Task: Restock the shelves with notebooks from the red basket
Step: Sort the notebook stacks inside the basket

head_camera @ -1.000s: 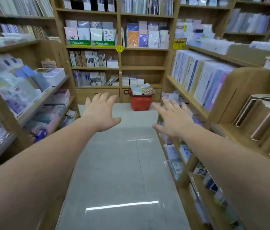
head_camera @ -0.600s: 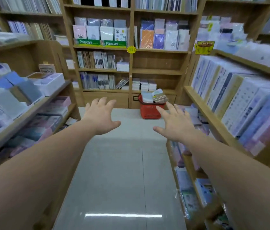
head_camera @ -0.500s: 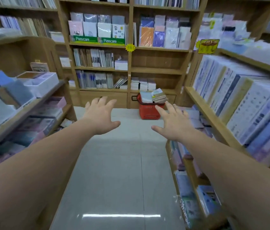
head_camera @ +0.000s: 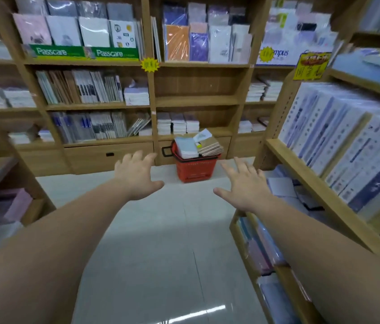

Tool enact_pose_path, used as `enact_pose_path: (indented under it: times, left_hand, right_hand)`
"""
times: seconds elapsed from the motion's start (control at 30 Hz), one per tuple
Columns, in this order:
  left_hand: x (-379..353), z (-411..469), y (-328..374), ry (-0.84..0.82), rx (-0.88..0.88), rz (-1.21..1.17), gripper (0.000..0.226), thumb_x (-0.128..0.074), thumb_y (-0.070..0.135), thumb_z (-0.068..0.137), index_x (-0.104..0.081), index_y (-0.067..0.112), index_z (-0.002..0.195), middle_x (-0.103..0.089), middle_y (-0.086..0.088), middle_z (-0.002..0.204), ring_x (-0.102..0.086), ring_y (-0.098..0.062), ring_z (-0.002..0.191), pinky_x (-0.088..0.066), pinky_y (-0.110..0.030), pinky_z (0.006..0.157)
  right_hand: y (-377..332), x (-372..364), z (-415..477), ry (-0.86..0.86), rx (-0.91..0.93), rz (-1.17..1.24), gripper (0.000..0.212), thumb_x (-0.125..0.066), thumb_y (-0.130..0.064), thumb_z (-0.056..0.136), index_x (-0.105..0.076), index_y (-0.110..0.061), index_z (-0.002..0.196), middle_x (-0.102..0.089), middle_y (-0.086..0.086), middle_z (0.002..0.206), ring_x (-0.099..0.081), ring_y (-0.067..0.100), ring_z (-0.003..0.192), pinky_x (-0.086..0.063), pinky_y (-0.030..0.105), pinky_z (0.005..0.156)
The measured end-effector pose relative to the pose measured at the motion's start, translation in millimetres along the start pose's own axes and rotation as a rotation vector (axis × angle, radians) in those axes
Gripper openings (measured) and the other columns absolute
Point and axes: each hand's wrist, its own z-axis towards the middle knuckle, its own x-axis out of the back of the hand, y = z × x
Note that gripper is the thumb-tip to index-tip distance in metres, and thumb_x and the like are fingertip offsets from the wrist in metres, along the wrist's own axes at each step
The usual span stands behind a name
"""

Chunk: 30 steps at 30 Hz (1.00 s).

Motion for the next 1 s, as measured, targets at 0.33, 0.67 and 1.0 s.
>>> enact_pose_path:
  times: [0.33,0.67,1.0]
  left_hand:
    - [-49.2,258.3,8.9,-0.103,-0.101,-0.022,0.089,-0.060,0.065,0.083,-0.023,0.030,0.157,-0.027,-0.008,0.162,-0.029,-0.034,0.145,-0.032,-0.050,0.113]
    - [-65.1,509.2,39.9,-0.182,-0.067,-0.067,0.085,-0.061,0.065,0.083,-0.028,0.031,0.154,-0.036,-0.007,0.155,-0.037,-0.035,0.139,-0.039,-0.050,0.108]
    - [-137.3,788.1,74.5,-0.272,-0.214,-0.123,0.091,-0.058,0.069,0.080,-0.025,0.031,0.156,-0.037,-0.006,0.154,-0.038,-0.034,0.137,-0.040,-0.046,0.108]
  right_hand:
    - [56.4,-65.1,239.2,-0.109,-0.117,0.127,0.086,-0.045,-0.077,0.088,-0.014,-0.040,0.160,-0.012,0.008,0.170,-0.019,0.034,0.153,-0.023,0.053,0.119]
    - [121.5,-72.2,482.3,-0.241,-0.071,0.146,0.082,-0.046,-0.073,0.091,-0.018,-0.039,0.159,-0.014,0.007,0.169,-0.021,0.033,0.152,-0.024,0.052,0.118]
    - [174.0,-104.0,723.9,-0.293,-0.138,0.166,0.083,-0.045,-0.073,0.092,-0.011,-0.042,0.160,-0.017,0.008,0.169,-0.024,0.035,0.151,-0.026,0.053,0.117]
